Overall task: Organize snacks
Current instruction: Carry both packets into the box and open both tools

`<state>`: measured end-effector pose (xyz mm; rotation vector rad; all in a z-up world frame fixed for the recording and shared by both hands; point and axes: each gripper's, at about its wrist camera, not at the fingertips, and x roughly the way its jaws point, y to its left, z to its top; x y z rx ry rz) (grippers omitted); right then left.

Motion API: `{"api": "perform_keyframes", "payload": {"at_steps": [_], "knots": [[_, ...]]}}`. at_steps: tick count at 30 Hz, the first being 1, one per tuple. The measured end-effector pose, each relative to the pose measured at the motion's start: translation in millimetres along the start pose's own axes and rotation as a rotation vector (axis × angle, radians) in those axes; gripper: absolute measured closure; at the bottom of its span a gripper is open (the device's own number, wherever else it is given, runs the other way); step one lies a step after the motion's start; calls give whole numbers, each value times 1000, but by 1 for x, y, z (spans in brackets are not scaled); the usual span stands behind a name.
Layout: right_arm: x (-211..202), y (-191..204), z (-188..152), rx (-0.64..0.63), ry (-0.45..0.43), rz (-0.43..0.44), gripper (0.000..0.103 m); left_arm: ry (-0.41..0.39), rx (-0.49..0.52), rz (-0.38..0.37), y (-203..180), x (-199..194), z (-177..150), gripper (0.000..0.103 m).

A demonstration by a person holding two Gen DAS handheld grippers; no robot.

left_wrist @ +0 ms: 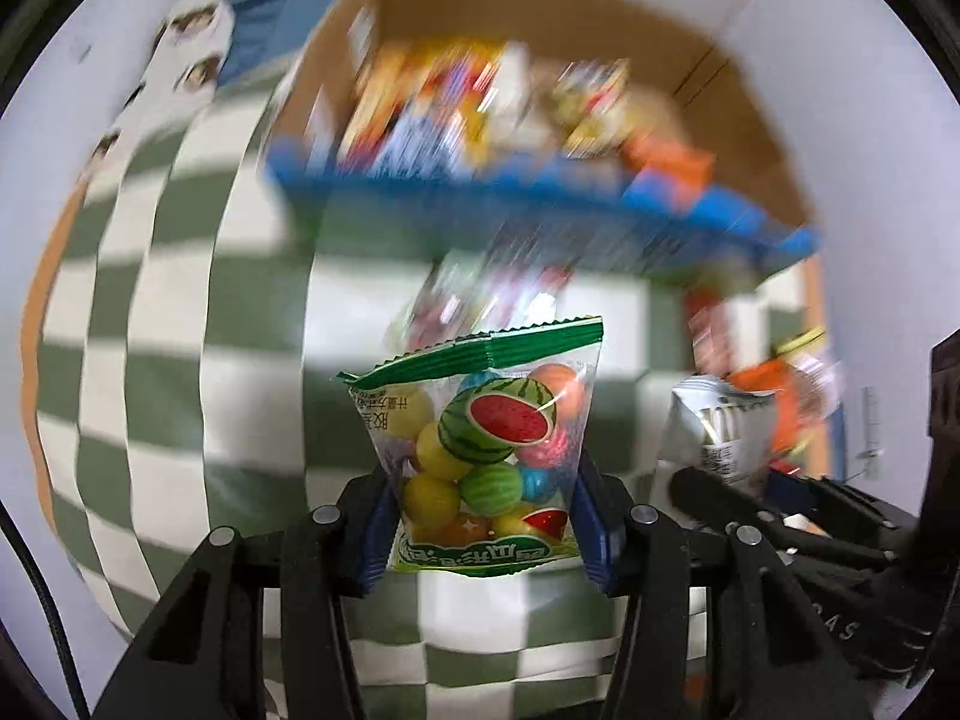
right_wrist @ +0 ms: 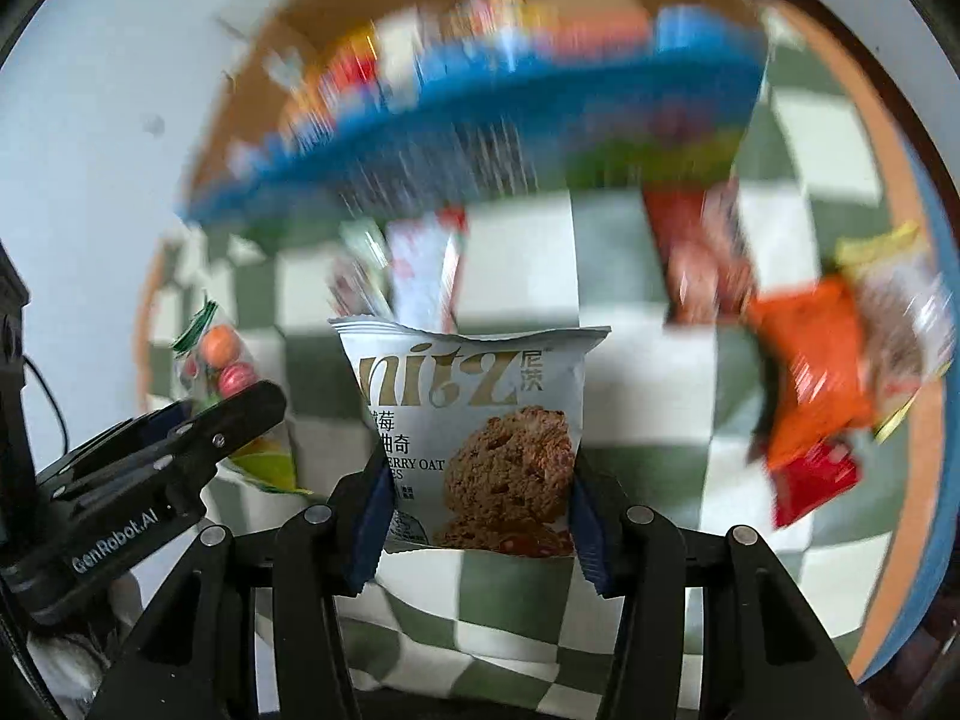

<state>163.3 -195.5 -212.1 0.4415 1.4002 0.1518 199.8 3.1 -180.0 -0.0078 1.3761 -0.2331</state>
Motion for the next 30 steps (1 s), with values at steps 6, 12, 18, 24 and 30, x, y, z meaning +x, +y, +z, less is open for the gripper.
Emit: {"api": "perform_keyframes", "payload": {"at_steps": [6,12,18,24,30], "knots": [[-63,10,76,-11,-142,42,49,-40,29,-80,-16,-37,92,55],[-39,20,153,-29,-142,1,49,59,-3,-77,-19,11,176,56],[1,19,194,-27,-55,-35,49,178,-10,-44,-17,65,213,55],[42,10,204,-12,62,-64,11,225,26,3,-20,102,214,27],[56,1,207,-15,80,-132,11,207,28,26,-15,108,217,24]]}}
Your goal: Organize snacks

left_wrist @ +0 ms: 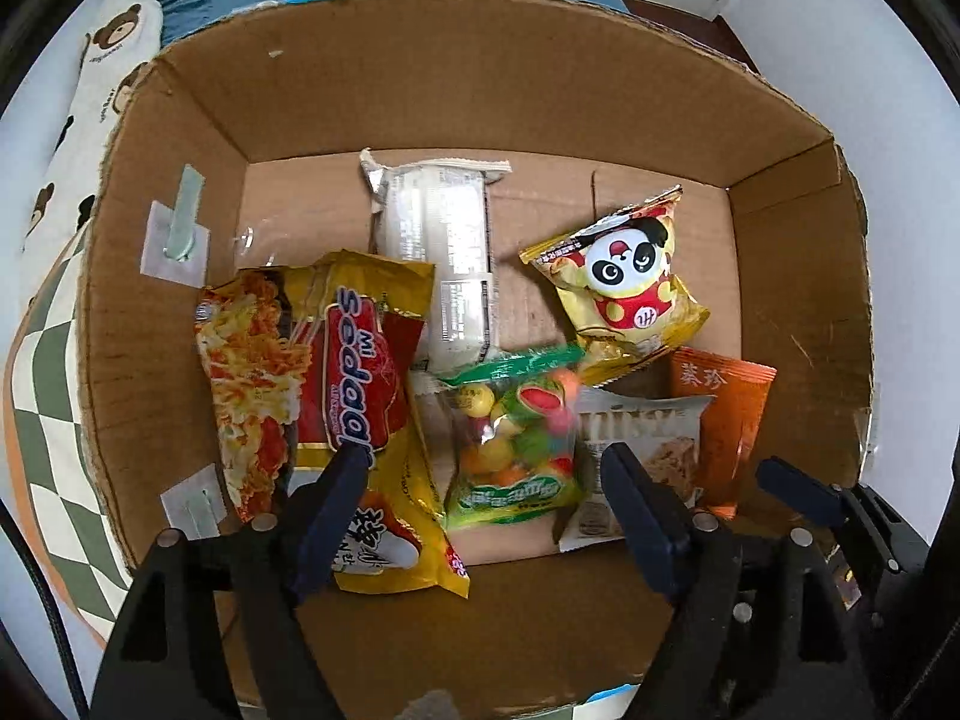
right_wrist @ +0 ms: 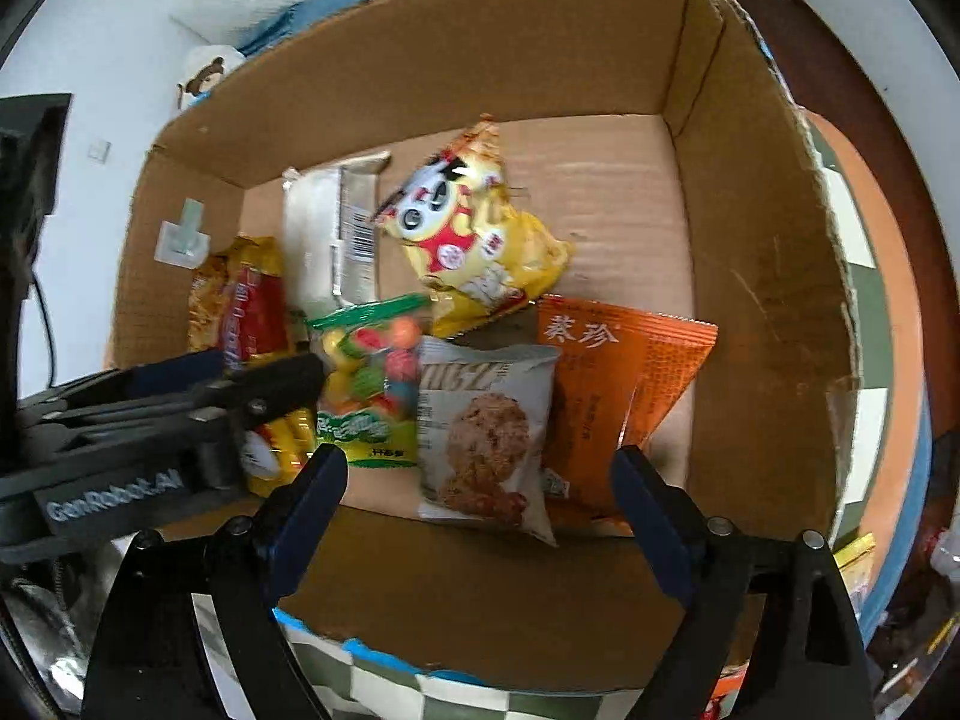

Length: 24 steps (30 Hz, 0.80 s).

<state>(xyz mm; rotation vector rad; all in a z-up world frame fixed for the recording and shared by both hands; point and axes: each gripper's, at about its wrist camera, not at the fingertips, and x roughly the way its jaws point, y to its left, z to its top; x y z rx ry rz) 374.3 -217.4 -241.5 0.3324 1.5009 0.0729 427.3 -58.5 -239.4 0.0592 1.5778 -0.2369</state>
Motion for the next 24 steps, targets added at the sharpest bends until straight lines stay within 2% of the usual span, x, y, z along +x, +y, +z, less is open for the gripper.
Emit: {"api": "perform_keyframes", "payload": {"at_steps": [5,17,24], "knots": [[-10,2,-4,-10,-43,-49,11,-57,-15,34,8,-14,-8,24],[-54,8,-27,-48,-194,-131,11,-262,-8,105,18,-65,-45,24],[-87,11,-48,-55,-286,-141,11,-370,-2,128,18,-95,-76,24]]}}
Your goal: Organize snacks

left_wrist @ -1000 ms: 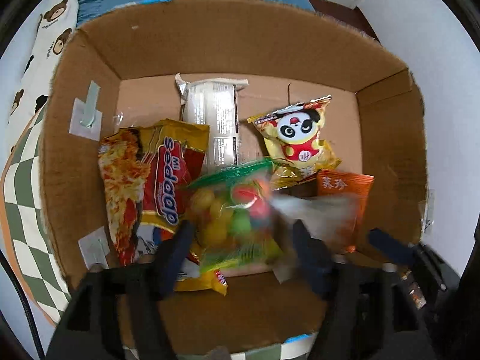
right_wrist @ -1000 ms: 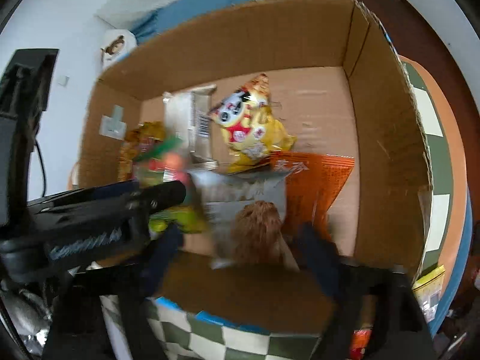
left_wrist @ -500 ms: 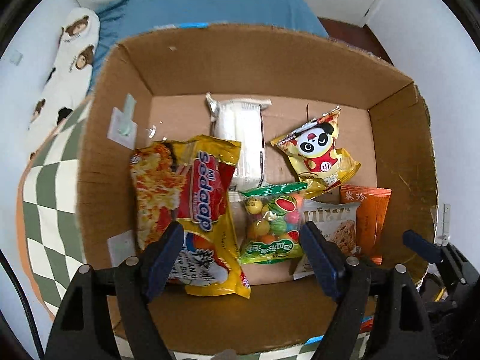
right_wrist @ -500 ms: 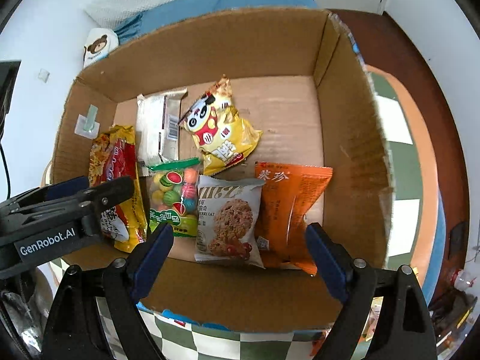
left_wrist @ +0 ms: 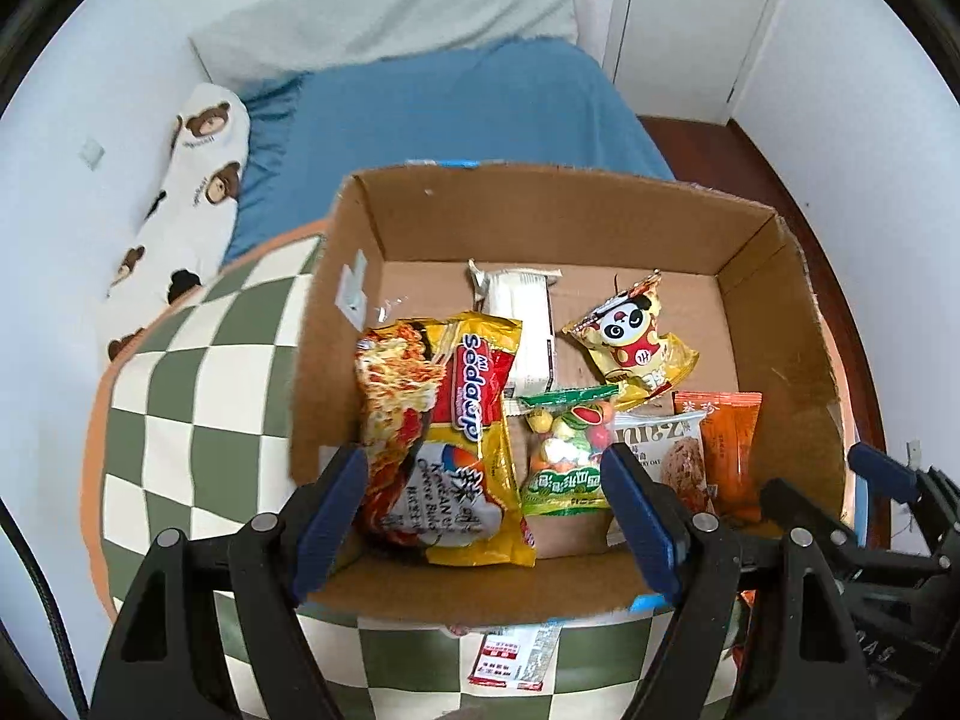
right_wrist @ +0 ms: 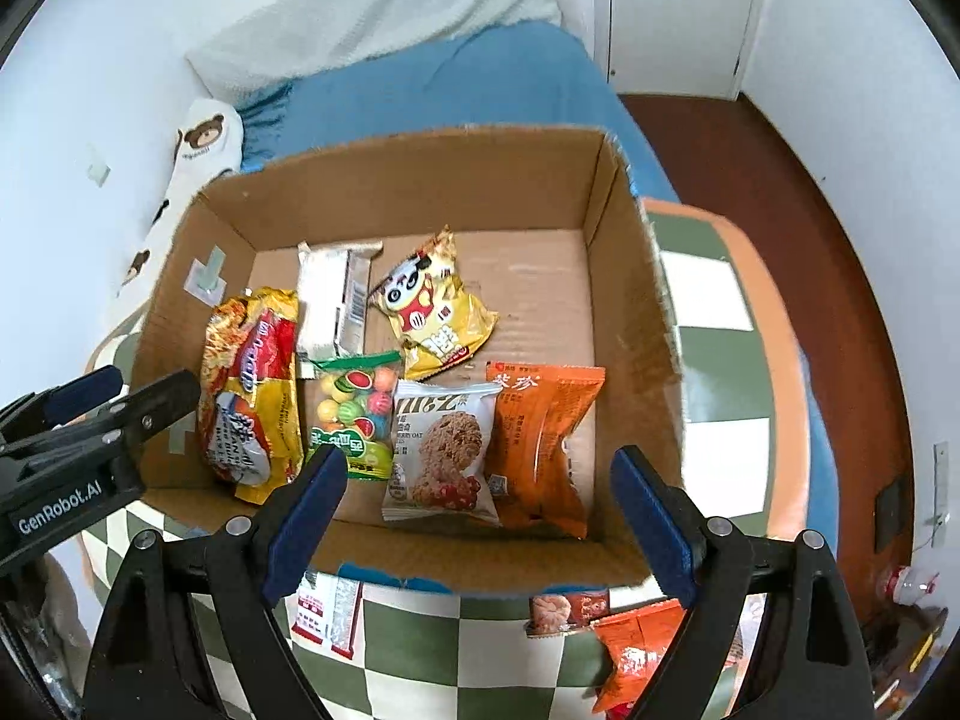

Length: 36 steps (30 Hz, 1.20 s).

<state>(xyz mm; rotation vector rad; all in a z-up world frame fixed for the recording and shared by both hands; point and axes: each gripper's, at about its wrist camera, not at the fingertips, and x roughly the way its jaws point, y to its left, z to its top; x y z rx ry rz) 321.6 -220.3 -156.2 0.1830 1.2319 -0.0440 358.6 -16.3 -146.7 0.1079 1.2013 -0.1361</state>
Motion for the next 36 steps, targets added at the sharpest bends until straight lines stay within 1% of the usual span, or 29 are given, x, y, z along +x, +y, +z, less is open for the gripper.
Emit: {"api": "perform_keyframes", "payload": {"at_steps": [11,16,20,22,24,26,29,32,34,35,36], "knots": [[-69,10,-28,-20,-149,8,11,-149,-19,-2,8,-64,-39,24],[-93,16,-43,-26,-187,26,11,-188,-25,-3,7,-84,-57,24],[-99,13,-59,-8,-182,46,11,-191,-20,12,7,-90,-78,24],[-94,7,-69,12,-158,52,11,-167,-14,23,7,-83,-90,24],[-83,-3,-79,45,-126,56,11,-119,-10,28,8,-67,-101,24],[-63,-17,-88,82,-71,54,11,-54,-12,40,9,-46,-112,24],[-31,-37,-99,133,-2,53,11,62,-12,35,8,-5,-127,24],[2,-55,-108,174,59,69,11,157,2,14,0,31,-142,24],[19,-62,-113,186,83,62,12,216,9,9,-7,56,-150,24],[30,-65,-115,189,94,64,17,245,15,6,-11,68,-153,24],[37,-67,-116,190,102,61,25,274,21,7,-16,82,-157,24]]}}
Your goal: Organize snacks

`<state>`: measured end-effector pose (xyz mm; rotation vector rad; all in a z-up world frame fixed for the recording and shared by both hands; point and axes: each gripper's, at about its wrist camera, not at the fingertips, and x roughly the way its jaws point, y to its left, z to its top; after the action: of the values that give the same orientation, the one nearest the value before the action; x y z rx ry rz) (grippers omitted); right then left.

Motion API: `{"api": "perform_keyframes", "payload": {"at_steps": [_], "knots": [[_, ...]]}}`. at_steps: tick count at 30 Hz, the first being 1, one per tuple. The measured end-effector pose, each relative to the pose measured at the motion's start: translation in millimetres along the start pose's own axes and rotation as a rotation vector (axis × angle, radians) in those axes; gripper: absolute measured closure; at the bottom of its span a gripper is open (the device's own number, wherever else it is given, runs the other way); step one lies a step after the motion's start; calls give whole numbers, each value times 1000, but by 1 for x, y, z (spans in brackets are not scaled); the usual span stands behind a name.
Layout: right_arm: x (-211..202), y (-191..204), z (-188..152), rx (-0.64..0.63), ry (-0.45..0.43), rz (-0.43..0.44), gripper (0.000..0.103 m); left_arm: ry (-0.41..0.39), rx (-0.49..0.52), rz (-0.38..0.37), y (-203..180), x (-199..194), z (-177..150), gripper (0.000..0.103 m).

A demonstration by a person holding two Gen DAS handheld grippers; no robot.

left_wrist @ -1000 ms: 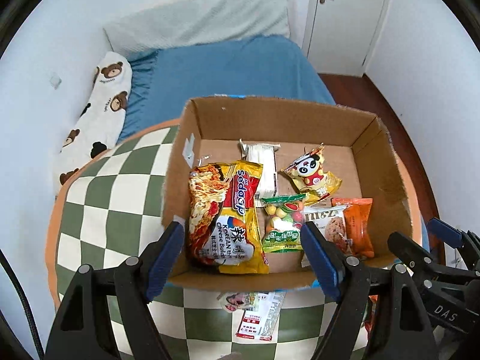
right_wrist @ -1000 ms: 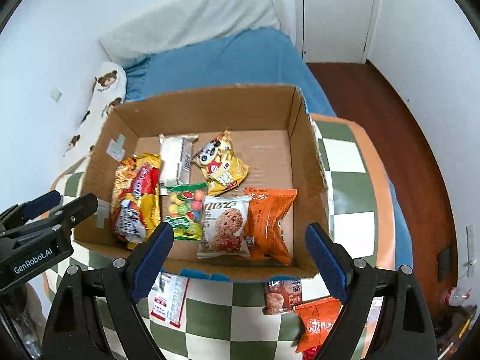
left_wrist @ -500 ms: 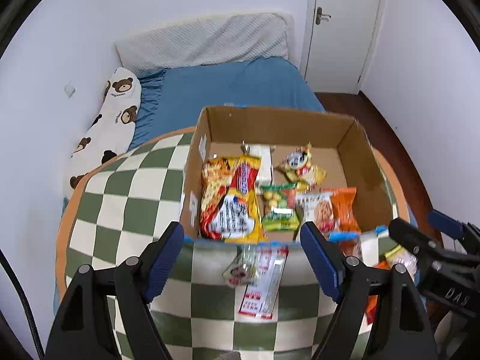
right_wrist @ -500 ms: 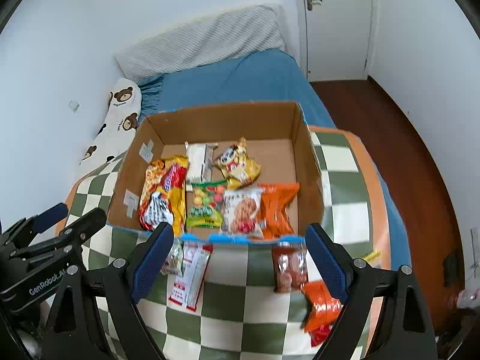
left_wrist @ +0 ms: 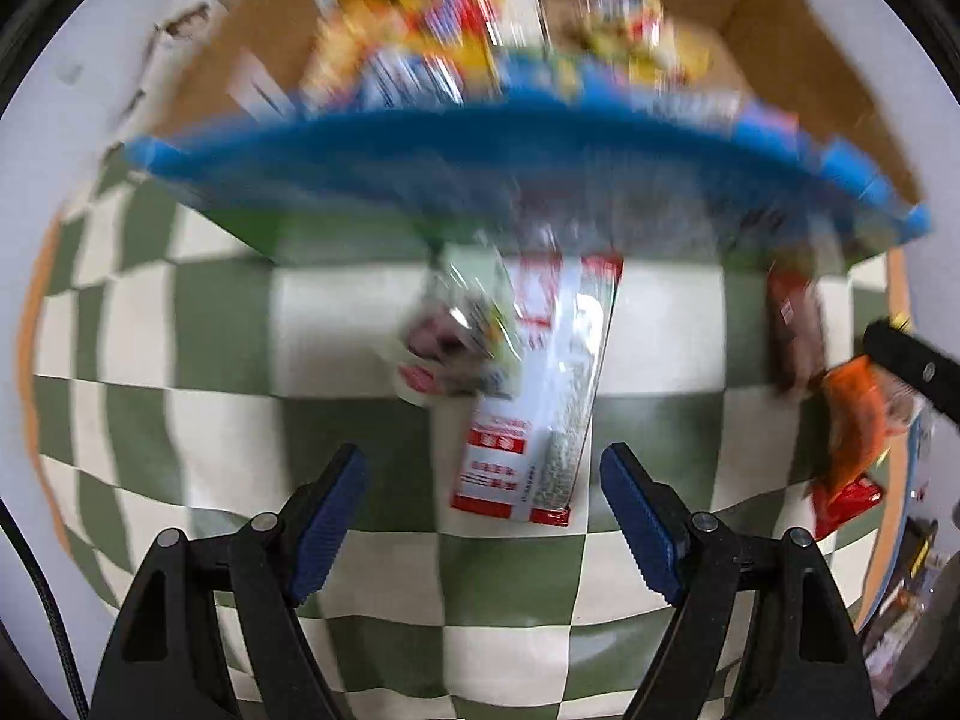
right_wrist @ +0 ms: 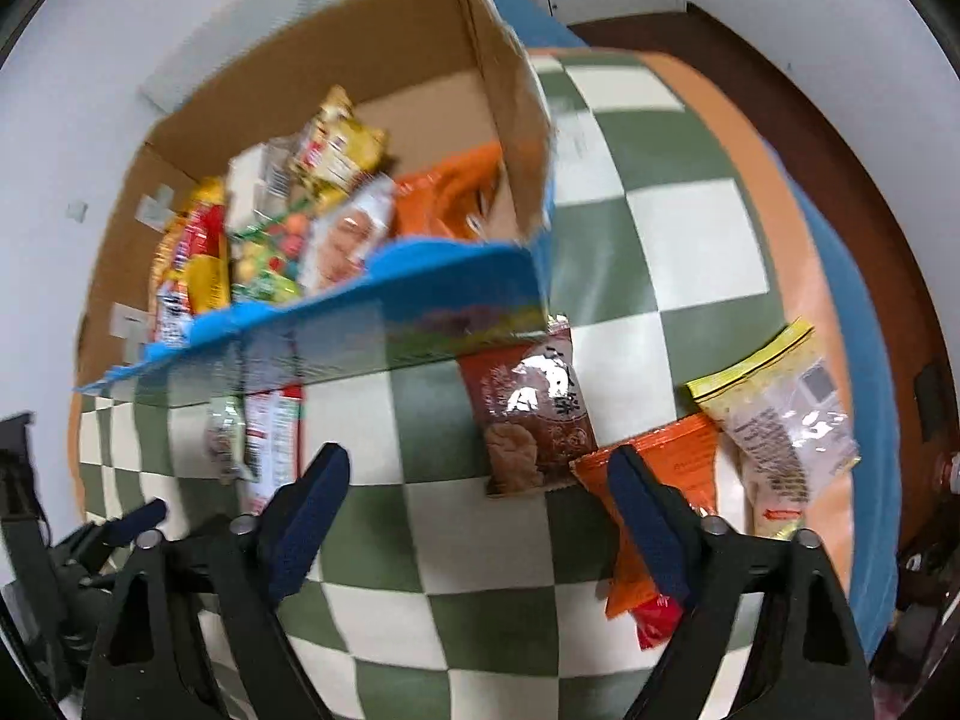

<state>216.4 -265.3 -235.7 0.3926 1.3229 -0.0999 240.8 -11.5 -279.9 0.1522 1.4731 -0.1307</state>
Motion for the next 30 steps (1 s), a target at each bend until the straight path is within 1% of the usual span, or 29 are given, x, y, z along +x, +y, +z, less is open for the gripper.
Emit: {"api": "perform_keyframes", "payload": {"at_steps": [1,4,7,8,9,10,11,12,14,15,19,22,26,30], "knots": [[7,-2,0,-1,8,-7,26,17,4,7,-3,9,0,24],[28,-6,4,-6,28,-39,26,67,11,25,-14,36,4,24],[46,-6,9,-10,49,-73,26,71,18,41,-21,49,8,25],[52,-7,10,-10,58,-81,26,66,18,37,-23,50,8,29],[59,-8,11,-11,69,-96,26,55,19,34,-25,51,9,38],[65,-10,12,-9,77,-108,26,51,21,33,-27,51,8,43],[70,-11,12,-3,87,-109,28,52,24,28,-29,51,7,48],[76,-13,11,0,98,-111,36,49,28,29,-32,50,6,52],[79,-14,7,-18,92,-144,43,36,28,31,-35,48,2,55],[77,-15,4,-21,85,-139,44,39,24,25,-36,47,-1,56],[72,-11,-14,-49,95,-117,44,59,3,9,-36,46,-22,56],[70,-5,-34,-75,127,-106,44,90,-11,-12,-35,46,-43,56],[67,0,-73,-91,196,-71,44,155,-41,-64,-33,49,-70,56],[73,-6,-104,-59,284,-25,43,226,-50,-131,-35,57,-86,54]]}}
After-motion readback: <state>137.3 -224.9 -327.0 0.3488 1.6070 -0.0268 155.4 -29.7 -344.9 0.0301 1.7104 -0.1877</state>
